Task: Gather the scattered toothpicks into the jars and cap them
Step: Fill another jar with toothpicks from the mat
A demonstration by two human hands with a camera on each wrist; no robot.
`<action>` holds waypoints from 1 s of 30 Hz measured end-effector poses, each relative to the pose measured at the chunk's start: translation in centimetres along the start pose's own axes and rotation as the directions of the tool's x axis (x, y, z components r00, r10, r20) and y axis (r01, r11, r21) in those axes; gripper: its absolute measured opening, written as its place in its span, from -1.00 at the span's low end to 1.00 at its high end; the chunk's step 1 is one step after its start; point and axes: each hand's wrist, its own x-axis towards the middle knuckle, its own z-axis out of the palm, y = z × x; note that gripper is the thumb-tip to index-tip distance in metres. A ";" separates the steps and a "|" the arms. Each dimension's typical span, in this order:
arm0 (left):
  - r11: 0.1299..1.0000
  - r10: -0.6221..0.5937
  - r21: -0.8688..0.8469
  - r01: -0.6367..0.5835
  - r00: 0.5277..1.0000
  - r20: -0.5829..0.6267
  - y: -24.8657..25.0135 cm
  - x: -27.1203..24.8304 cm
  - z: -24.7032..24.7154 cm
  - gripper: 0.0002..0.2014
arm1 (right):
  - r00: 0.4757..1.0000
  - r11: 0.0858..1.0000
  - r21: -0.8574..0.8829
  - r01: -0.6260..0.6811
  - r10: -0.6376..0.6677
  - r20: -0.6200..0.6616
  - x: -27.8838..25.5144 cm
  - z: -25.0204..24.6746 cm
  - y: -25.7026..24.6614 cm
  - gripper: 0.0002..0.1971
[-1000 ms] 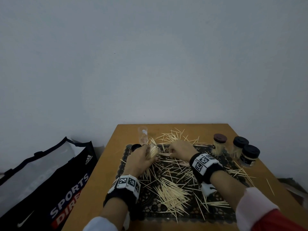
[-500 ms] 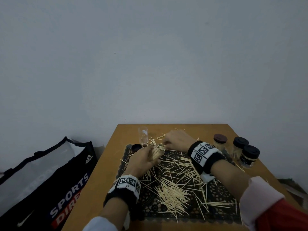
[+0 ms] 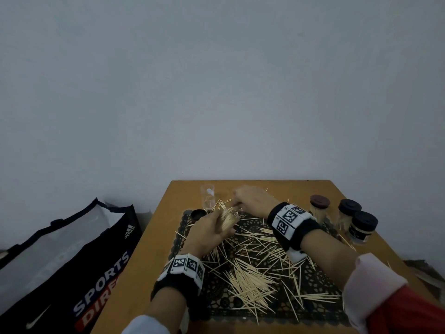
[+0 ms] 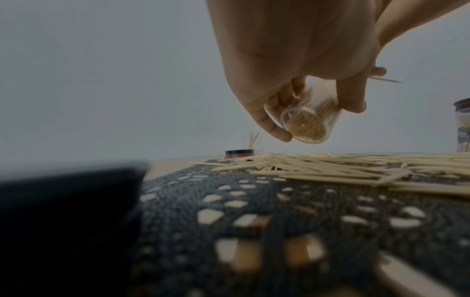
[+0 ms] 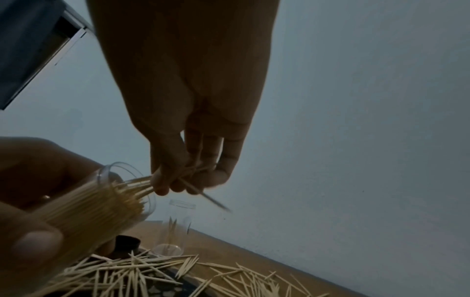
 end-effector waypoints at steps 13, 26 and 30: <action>0.995 0.006 -0.103 -0.008 1.000 -0.014 -0.1 -0.1 0.1 -0.51 | 0.992 0.814 0.576 -0.074 0.120 -0.043 0.2 0.8 0.1 -0.88; 0.999 -0.010 -0.052 0.008 0.999 -0.042 -0.6 0.1 0.3 -0.52 | 0.936 0.615 0.777 -0.137 0.336 -0.101 -0.3 2.5 1.6 -0.74; 0.996 0.017 -0.088 -0.016 1.000 0.008 -0.1 0.1 0.3 -0.52 | 0.950 0.694 0.720 -0.026 0.242 -0.198 0.0 2.7 0.9 -0.82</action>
